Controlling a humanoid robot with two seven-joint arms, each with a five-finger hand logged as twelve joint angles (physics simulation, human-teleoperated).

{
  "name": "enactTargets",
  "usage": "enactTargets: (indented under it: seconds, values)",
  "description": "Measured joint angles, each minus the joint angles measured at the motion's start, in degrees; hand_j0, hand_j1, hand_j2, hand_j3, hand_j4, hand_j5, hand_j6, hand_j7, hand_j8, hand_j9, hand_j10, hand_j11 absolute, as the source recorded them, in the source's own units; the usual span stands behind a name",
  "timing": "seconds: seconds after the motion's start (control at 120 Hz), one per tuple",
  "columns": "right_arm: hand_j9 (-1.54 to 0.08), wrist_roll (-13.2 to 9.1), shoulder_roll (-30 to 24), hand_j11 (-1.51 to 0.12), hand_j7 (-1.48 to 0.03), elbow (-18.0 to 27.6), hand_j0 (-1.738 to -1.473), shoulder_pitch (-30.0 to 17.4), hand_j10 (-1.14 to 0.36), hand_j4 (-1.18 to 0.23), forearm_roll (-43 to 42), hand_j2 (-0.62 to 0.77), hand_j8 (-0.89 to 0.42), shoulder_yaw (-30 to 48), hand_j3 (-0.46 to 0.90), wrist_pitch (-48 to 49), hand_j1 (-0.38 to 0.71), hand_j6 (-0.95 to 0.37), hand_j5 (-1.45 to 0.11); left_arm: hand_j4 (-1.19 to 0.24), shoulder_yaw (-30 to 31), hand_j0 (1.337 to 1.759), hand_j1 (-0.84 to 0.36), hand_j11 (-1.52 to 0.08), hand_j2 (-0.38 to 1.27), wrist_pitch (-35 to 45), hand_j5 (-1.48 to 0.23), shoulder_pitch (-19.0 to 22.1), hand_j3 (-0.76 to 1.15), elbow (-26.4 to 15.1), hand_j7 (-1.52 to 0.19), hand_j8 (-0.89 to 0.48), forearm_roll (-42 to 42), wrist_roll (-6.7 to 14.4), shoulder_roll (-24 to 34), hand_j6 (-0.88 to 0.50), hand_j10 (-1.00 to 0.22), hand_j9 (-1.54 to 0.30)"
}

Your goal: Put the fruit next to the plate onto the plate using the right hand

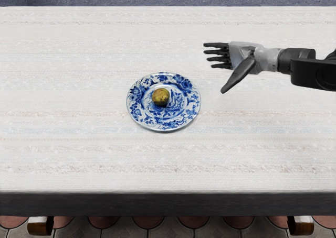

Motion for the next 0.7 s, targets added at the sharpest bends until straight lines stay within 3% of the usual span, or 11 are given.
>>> enactTargets:
  seconds: [0.242,0.7]
  values:
    - [0.0,-0.1,-4.2,0.0,0.0,0.0,-1.658,-1.3,0.0,0.0,2.7,0.0,0.0,-0.1,0.0,0.0,-0.35,0.0,0.0,-0.02,0.0,1.658,0.32,-0.03,0.0,0.0,-0.03,0.1,0.0,0.0,-0.03,-0.02,0.0,0.0,0.0,-0.02,-0.02,-0.03]
    - [0.0,-0.2,-6.5,0.0,0.0,0.0,-1.658,-3.2,0.0,0.0,3.1,0.0,0.0,-0.1,0.0,0.0,-0.35,0.0,0.0,-0.02,0.0,1.658,0.32,-0.03,0.0,-0.1,-0.03,0.0,0.0,-0.1,-0.03,-0.02,0.0,0.0,0.0,-0.02,-0.02,-0.03]
